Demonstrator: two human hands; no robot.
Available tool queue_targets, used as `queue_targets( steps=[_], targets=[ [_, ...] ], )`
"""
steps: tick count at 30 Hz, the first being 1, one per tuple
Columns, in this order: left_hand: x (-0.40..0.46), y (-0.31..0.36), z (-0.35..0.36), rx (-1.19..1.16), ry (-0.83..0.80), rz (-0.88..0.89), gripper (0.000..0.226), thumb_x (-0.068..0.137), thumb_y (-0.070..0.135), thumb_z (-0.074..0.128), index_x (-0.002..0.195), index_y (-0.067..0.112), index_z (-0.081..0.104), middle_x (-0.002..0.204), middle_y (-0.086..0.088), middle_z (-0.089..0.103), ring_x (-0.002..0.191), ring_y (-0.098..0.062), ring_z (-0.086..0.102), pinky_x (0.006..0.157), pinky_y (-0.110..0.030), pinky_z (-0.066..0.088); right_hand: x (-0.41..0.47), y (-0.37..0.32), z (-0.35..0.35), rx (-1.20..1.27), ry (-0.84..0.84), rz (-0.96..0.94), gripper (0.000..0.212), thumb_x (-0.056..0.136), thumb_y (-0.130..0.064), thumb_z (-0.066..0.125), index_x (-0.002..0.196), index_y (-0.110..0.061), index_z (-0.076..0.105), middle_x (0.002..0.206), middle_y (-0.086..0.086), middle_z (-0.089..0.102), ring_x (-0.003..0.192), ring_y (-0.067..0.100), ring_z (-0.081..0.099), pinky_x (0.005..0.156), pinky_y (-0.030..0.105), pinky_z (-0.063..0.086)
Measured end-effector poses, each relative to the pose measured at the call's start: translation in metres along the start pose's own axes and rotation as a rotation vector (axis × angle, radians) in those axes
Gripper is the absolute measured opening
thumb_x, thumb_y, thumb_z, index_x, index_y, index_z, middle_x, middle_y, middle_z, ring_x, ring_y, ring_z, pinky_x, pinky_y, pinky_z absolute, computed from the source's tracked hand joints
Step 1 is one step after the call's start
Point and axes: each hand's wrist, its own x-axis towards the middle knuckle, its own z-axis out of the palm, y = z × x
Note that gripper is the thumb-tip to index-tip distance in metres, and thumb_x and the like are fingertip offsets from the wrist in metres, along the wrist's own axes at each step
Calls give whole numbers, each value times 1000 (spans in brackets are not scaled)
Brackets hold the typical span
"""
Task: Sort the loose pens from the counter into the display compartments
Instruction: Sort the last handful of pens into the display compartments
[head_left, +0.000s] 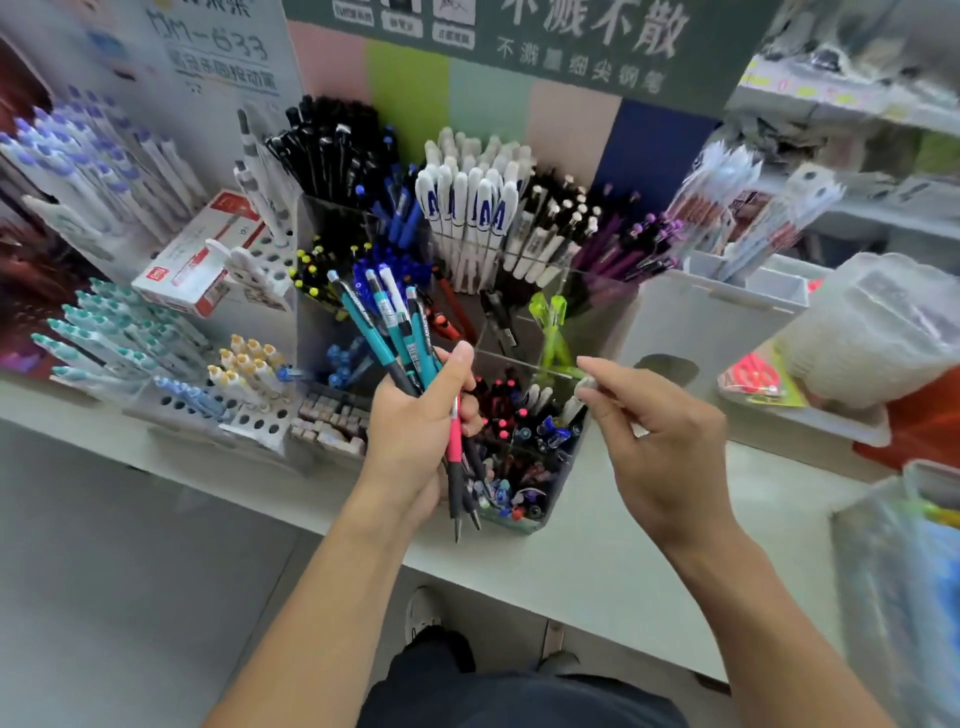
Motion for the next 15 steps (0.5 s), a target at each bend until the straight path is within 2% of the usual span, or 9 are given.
queue_targets(
  steps=[3, 5, 7, 9, 11, 13, 15],
  targets=[
    [-1, 0, 2, -53, -3, -30, 19, 99, 22, 62, 90, 10, 51, 76, -3, 52, 58, -10, 46, 50, -21, 42, 0, -2, 2, 41, 42, 72, 24, 90, -5, 74, 113, -11, 76, 93, -7, 73, 81, 6, 68, 77, 16, 54],
    [-3, -1, 2, -77, 13, -38, 18, 99, 23, 62, 89, 11, 52, 76, -2, 54, 59, -11, 48, 50, -21, 42, 1, -2, 3, 35, -11, 109, 25, 90, -8, 74, 114, -17, 73, 89, -10, 72, 80, 6, 68, 75, 13, 54],
    [-4, -1, 1, -113, 41, -47, 19, 98, 23, 63, 88, 11, 53, 75, -2, 55, 59, -10, 48, 50, -20, 41, -3, 4, 7, -43, -62, 132, 18, 91, -12, 73, 106, -21, 69, 83, -6, 74, 72, 11, 70, 69, 26, 59],
    [-5, 0, 1, -150, 64, -53, 19, 97, 24, 63, 86, 12, 54, 75, -2, 55, 59, -10, 49, 49, -20, 41, -10, 12, 15, -201, -108, 93, 4, 92, -14, 72, 91, -16, 70, 74, 1, 72, 63, 21, 68, 58, 37, 57],
    [-6, 2, 1, -178, 85, -60, 20, 98, 24, 63, 84, 12, 55, 75, -2, 56, 60, -10, 50, 50, -20, 42, -18, 17, 26, -315, -161, 58, 13, 93, -13, 71, 79, -13, 71, 67, 4, 65, 58, 26, 60, 51, 38, 52],
    [-8, 4, 1, -207, 106, -83, 23, 99, 24, 62, 81, 11, 56, 73, -1, 57, 61, -10, 51, 51, -20, 43, -18, 16, 31, -390, -226, 67, 20, 96, -17, 67, 77, -12, 70, 67, 2, 56, 61, 27, 53, 49, 35, 46],
    [-10, 7, 1, -251, 120, -115, 24, 99, 24, 61, 80, 11, 57, 71, -1, 58, 60, -10, 52, 52, -19, 44, -12, 12, 28, -486, -400, 132, 32, 104, -31, 50, 79, -18, 66, 72, -3, 48, 69, 25, 49, 52, 33, 37]
  ],
)
